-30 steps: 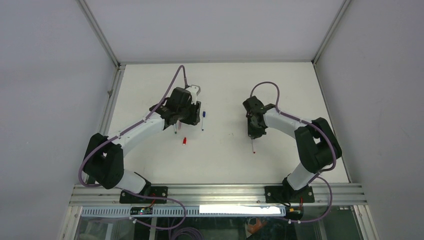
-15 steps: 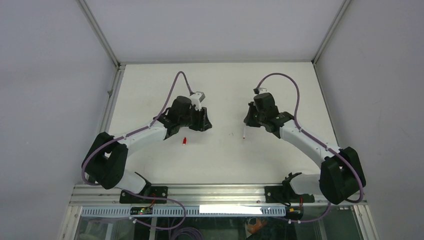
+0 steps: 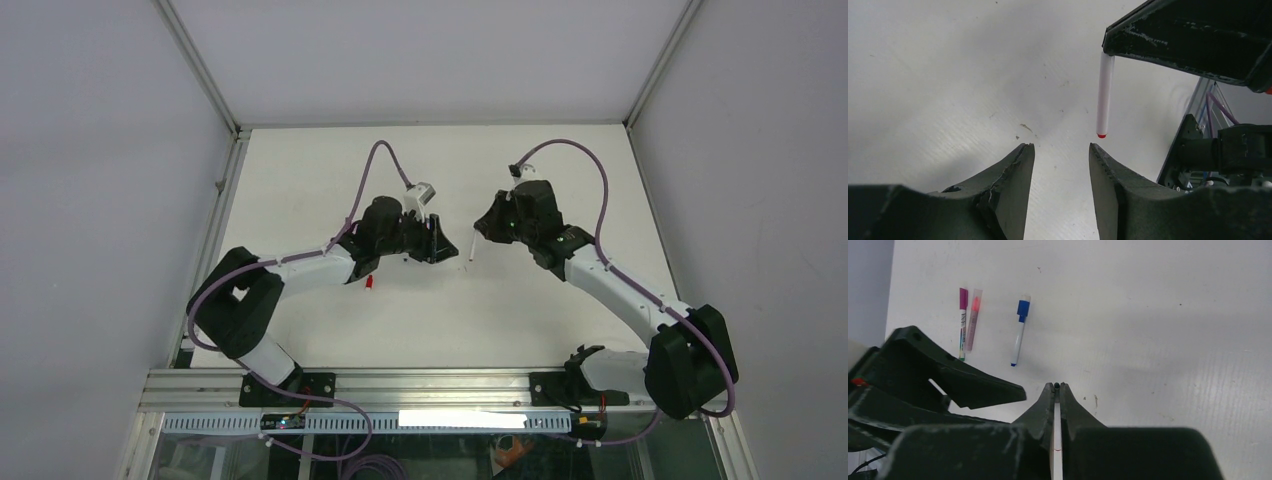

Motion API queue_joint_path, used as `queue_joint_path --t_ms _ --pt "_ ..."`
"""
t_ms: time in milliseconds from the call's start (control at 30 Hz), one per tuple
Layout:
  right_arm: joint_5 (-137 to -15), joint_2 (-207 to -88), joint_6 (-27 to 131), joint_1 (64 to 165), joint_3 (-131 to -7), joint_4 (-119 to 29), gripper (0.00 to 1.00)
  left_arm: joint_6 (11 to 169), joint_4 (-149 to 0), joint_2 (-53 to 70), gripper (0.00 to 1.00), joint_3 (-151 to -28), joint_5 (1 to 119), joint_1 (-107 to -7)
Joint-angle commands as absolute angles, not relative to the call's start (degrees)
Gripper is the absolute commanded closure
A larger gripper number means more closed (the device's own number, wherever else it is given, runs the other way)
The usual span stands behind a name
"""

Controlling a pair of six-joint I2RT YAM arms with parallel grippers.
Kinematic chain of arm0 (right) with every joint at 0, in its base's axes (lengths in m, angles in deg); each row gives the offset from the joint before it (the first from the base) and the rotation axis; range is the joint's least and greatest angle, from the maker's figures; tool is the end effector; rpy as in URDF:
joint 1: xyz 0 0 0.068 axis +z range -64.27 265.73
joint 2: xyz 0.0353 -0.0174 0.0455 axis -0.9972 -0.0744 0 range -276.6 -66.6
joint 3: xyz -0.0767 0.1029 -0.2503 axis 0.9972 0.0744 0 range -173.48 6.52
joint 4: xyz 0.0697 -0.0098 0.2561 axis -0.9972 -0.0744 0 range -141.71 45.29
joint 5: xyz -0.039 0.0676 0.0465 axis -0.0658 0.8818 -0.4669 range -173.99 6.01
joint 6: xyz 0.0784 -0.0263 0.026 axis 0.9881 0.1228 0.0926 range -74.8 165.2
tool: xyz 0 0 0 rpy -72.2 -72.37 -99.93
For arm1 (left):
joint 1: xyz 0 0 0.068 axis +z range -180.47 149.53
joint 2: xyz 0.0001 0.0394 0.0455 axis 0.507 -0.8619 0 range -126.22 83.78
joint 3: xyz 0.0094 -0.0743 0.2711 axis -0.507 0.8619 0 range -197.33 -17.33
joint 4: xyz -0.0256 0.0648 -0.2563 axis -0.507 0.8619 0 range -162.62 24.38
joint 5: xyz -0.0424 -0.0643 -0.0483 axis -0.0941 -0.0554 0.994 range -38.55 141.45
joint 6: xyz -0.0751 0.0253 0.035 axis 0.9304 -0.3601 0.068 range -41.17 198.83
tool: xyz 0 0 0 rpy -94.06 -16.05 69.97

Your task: Insert the pens into the pen caps

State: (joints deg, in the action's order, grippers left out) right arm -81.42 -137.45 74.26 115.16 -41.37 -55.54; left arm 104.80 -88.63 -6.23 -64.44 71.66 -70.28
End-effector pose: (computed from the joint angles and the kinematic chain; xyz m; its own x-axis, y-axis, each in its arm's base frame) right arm 0.2672 0.1546 0.2454 -0.6775 0.1750 -0.7144 -0.2221 0.8773 0.4255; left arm 0.2701 -0.2597 0.1944 -0.6791 0.0309 -0.7334 0.6007 0.5976 -0.5311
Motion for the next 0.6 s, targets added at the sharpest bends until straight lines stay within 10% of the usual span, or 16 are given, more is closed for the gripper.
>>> queue_joint_path --t_ms 0,567 --pt "-79.16 -136.03 75.80 115.97 -42.16 -50.42 1.00 106.66 -95.21 -9.45 0.55 -67.45 74.41 -71.91" --pt "-78.76 -137.63 74.94 116.89 -41.40 -49.52 1.00 104.90 -93.37 -10.46 0.53 -70.74 75.27 -73.44"
